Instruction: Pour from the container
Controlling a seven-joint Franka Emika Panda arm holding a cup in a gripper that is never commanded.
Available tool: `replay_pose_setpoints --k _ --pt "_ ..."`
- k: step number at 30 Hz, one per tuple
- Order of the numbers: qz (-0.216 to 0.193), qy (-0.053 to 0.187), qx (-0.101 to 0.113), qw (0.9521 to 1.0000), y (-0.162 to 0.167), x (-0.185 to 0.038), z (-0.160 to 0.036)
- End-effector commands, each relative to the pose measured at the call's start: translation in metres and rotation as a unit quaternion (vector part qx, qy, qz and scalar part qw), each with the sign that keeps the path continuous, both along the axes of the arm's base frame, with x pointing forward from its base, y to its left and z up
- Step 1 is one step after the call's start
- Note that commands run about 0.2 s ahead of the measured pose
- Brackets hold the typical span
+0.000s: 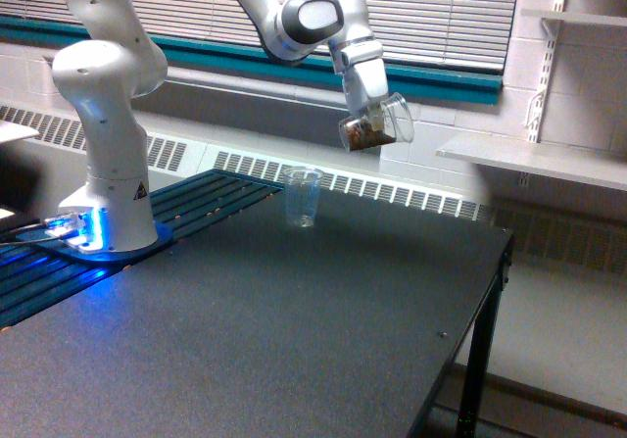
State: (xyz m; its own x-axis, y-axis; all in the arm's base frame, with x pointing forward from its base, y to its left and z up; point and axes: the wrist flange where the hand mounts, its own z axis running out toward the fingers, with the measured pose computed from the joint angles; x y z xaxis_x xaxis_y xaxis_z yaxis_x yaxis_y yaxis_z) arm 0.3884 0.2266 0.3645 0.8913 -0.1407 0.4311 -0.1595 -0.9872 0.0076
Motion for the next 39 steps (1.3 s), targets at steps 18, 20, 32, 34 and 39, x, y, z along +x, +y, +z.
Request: replay_pose_setpoints --k 18,20,32,34,39 --pt "-0.052 -0.009 -0.008 0.9986 0.059 -0.073 0.001" --pt "-0.054 -0.009 -0.014 0.9984 0.063 -0.080 0.000" --pt "-0.092 -0.020 -0.027 0.9952 0.074 -0.112 0.003" --pt "-0.104 -0.019 -0.029 0.9939 0.072 -0.115 0.002" --pt "-0.134 -0.016 -0.026 0.9905 0.069 -0.122 0.001"
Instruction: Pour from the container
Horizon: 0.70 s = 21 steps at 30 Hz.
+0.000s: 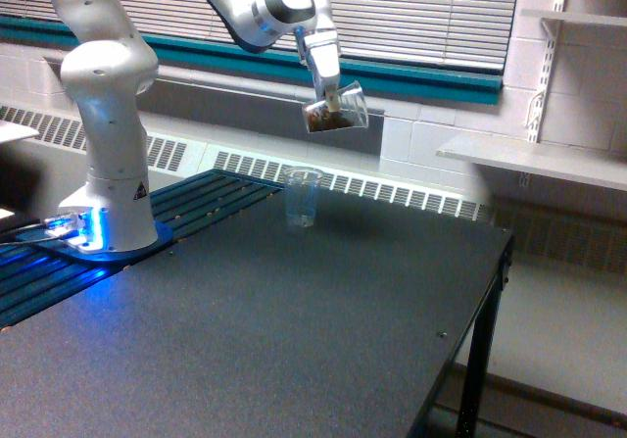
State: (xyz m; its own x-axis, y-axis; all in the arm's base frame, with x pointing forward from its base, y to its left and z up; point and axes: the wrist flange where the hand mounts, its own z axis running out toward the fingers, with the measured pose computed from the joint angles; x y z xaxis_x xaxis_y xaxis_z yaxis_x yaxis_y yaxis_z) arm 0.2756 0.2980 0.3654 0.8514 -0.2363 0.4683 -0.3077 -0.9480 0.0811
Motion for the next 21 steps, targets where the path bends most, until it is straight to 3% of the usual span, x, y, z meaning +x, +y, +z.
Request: replay_pose_setpoints --k 1,11,21 --pt "-0.064 -0.007 0.016 0.9978 -0.002 -0.011 0.000" --pt "-0.120 0.008 0.029 0.9923 -0.004 -0.030 -0.008" --pt "-0.177 0.018 0.036 0.9834 -0.013 -0.041 -0.009"
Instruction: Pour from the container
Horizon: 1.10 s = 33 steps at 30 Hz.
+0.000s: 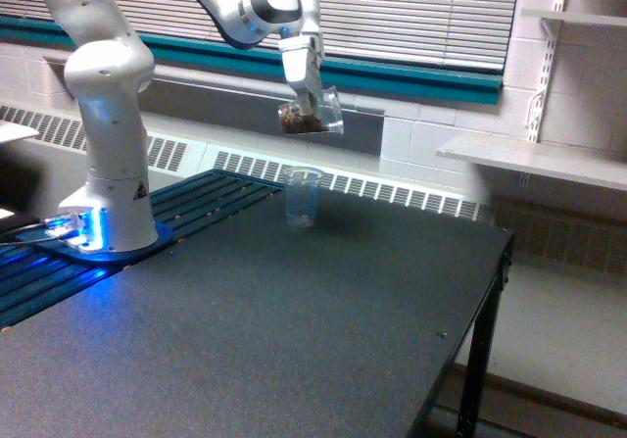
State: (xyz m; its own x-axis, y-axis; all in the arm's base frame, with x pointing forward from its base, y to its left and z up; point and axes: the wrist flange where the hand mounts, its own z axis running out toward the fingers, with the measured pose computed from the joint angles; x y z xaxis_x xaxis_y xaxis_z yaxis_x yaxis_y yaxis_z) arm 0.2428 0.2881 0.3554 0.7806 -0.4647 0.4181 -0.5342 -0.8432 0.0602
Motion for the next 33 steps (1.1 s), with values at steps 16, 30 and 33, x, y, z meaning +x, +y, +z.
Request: replay_pose_setpoints --k 16,30,33 --pt "-0.106 0.023 0.045 0.9931 0.009 -0.029 -0.009" --pt "-0.154 0.037 0.089 0.9834 0.031 -0.037 -0.016" --pt "-0.171 0.039 0.095 0.9799 0.031 -0.037 -0.019"
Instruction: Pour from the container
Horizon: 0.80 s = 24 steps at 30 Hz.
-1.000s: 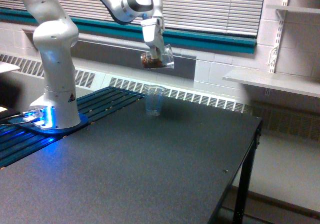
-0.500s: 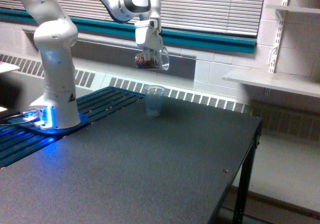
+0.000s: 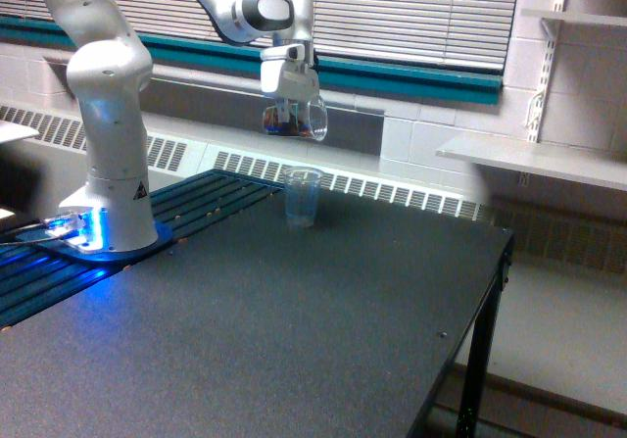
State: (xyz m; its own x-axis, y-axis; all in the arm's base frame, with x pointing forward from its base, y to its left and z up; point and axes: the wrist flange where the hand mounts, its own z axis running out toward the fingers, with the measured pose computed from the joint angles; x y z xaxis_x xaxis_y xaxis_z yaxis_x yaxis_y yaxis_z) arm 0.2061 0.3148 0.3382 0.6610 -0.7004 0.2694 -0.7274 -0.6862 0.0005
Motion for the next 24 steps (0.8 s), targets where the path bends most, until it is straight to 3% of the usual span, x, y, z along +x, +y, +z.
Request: replay_pose_setpoints --k 1,12,24 --pt "-0.053 -0.002 0.020 0.9984 0.004 -0.001 -0.003" --pt "-0.124 0.004 0.034 0.9918 -0.003 -0.006 -0.011" --pt "-0.141 0.016 0.055 0.9883 0.001 -0.014 -0.019"
